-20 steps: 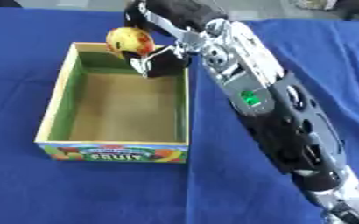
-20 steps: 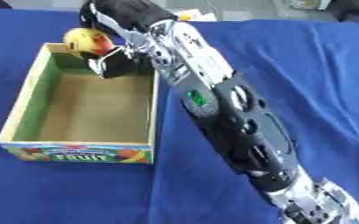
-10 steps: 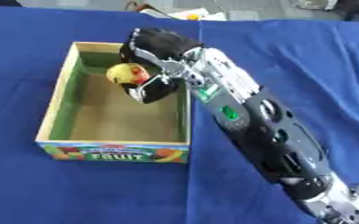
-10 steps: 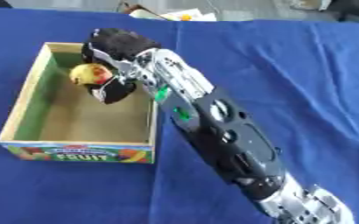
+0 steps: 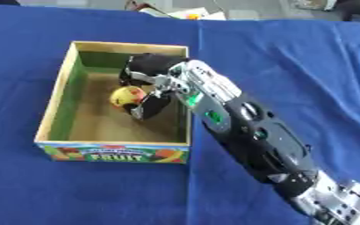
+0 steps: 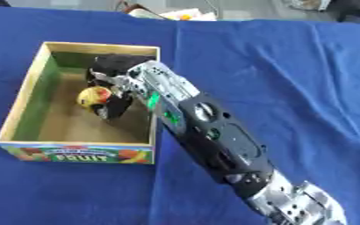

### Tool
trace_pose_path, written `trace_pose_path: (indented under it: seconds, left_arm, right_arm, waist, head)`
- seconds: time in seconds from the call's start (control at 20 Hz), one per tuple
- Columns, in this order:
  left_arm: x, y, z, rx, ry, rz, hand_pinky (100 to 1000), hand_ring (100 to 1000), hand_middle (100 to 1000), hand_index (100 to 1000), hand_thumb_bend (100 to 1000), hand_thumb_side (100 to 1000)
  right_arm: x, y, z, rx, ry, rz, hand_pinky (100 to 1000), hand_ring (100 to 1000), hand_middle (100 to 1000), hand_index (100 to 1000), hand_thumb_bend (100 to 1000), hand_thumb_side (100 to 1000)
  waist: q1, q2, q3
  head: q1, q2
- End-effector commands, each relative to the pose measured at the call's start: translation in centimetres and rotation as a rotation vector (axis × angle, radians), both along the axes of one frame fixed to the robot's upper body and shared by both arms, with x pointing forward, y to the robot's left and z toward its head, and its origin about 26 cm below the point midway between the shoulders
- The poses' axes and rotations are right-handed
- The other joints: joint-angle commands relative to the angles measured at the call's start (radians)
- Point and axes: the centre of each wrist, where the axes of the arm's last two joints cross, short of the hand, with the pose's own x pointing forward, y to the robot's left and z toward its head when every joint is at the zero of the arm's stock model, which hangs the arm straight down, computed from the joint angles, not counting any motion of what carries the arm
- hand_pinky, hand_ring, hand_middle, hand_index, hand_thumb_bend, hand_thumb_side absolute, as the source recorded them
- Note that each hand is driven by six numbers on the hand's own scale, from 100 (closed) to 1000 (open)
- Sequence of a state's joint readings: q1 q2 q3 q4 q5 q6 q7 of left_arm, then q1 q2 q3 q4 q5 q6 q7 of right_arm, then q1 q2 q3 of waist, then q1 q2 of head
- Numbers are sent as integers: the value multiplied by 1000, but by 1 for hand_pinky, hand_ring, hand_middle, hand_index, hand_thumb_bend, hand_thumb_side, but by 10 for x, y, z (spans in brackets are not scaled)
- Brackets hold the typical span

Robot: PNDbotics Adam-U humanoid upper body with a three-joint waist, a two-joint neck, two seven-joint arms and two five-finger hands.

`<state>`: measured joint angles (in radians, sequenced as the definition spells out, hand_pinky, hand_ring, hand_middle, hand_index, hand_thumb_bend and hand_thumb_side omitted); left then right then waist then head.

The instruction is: Pick up objects on the table and place them in the box.

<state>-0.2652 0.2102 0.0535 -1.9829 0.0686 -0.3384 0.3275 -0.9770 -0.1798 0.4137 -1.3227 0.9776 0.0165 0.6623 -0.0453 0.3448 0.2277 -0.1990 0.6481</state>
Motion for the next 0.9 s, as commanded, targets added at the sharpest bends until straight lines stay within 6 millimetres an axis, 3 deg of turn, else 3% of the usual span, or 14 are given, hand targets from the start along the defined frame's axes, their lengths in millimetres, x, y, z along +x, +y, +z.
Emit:
trace_pose_path:
  seconds: [0.05, 0.2, 0.35, 0.55, 0.9]
  left_arm:
    - [-2, -1, 7, 12, -25, -9, 581, 806, 827, 790, 100, 1000]
    - [-2, -1, 7, 12, -23, -10, 581, 806, 827, 790, 100, 1000]
    - [-2, -1, 6, 11, -20, -9, 581, 806, 827, 789, 100, 1000]
    - [-2, -2, 7, 9, -17, -11, 581, 806, 827, 789, 100, 1000]
    - [-2, -2, 7, 8, -17, -13, 582, 806, 826, 790, 100, 1000]
  right_arm:
    - [1, 2, 10, -25, 2, 14, 760, 737, 613, 799, 100, 198]
    - [2, 1, 12, -51, 11, 18, 767, 751, 670, 891, 100, 176]
    - [1, 0, 15, -58, 6, 22, 796, 781, 736, 965, 100, 326]
    - [-3, -1, 23, -52, -17, 37, 822, 796, 744, 989, 100, 410]
    - [-16, -4, 45, -21, -116, 56, 821, 792, 736, 961, 100, 347]
  waist:
    - [5, -17, 3]
    - [6, -15, 4]
    - [5, -15, 3]
    - [5, -17, 1]
    - [6, -24, 0]
  head:
    - [-4, -7]
    - [-4, -7]
    - [-4, -8]
    - [-5, -9]
    - [-5, -11]
